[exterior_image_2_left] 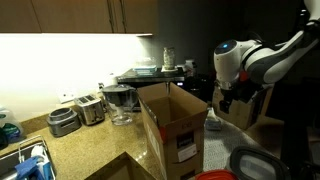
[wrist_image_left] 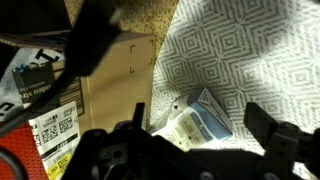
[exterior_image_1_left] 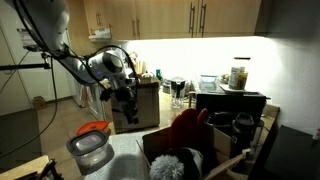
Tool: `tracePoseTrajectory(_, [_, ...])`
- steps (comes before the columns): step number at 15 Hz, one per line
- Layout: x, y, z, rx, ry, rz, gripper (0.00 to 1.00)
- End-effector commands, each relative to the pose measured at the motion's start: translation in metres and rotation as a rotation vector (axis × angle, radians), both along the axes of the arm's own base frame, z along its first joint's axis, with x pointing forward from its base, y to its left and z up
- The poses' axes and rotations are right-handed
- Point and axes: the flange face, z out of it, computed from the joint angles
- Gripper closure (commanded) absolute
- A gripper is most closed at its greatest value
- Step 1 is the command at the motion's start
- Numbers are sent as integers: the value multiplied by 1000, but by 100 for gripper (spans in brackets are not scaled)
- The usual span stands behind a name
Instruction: Put the carton in the brown box.
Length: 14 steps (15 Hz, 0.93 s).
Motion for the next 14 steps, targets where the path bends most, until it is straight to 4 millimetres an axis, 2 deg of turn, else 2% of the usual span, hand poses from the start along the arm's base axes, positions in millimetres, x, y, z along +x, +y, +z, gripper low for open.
tracePoseTrajectory(1, [12, -7, -20, 6, 37, -43, 0])
tracePoseTrajectory(7, [28, -25, -47, -22, 76, -62, 0])
tracePoseTrajectory(14, [36, -27, -62, -51, 110, -2, 0])
